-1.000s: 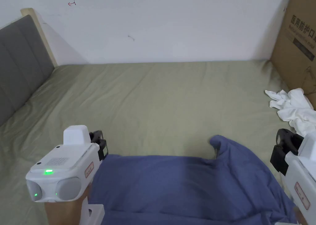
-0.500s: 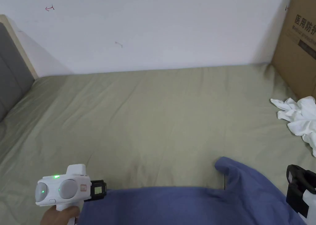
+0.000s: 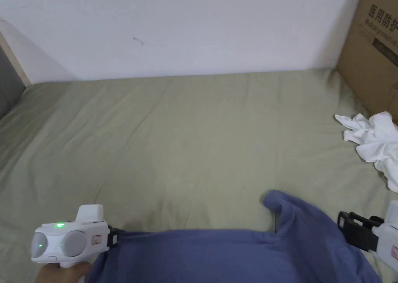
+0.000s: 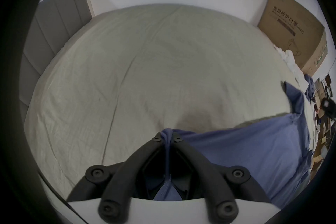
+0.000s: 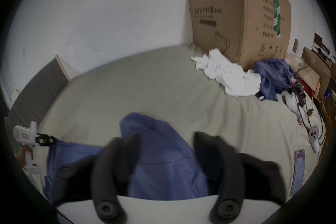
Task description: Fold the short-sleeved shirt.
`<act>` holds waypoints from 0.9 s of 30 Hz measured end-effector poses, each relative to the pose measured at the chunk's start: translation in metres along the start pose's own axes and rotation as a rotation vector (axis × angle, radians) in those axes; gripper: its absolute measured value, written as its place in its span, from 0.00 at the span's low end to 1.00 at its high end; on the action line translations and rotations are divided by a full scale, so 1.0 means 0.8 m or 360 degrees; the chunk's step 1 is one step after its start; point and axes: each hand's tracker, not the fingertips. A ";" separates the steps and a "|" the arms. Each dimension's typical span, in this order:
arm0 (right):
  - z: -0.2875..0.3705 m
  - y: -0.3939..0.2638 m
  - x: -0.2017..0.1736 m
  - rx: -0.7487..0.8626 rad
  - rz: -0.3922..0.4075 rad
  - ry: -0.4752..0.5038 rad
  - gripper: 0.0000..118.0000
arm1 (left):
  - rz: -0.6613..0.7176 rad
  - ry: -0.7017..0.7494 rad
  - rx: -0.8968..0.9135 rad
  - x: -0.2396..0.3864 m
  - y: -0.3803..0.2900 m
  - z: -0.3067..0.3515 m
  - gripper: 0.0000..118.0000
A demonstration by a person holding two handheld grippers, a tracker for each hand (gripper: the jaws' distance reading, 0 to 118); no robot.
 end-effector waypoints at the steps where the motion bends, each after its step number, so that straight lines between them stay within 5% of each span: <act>1: -0.017 0.002 0.002 -0.0037 0.0007 -0.0010 0.73 | 0.0019 -0.0020 0.0038 0.001 -0.001 0.011 0.02; 7: -0.118 0.007 0.009 -0.0363 0.0094 -0.0045 0.76 | 0.0039 -0.0124 0.0109 0.001 -0.003 0.050 0.02; 12: -0.154 -0.006 0.001 -0.0505 0.0185 -0.0106 0.57 | 0.0062 -0.0142 0.0115 -0.001 -0.008 0.055 0.02; 14: -0.140 -0.007 -0.006 -0.0449 0.0211 -0.0132 0.34 | 0.0075 -0.0142 0.0110 -0.003 -0.012 0.059 0.02; 15: -0.137 -0.004 -0.007 -0.0462 0.0212 -0.0119 0.06 | 0.0080 -0.0142 0.0110 -0.005 -0.014 0.059 0.02; 16: -0.132 -0.002 -0.007 -0.0462 0.0220 -0.0107 0.01 | 0.0085 -0.0137 0.0112 -0.006 -0.016 0.061 0.02; 19: -0.108 0.001 -0.010 -0.0395 0.0297 -0.0114 0.01 | 0.0124 -0.0116 0.0118 -0.011 -0.024 0.068 0.02; 27: 0.053 0.006 0.001 -0.0044 0.0184 0.0122 0.01 | 0.0206 -0.0093 0.0188 -0.023 -0.058 0.126 0.02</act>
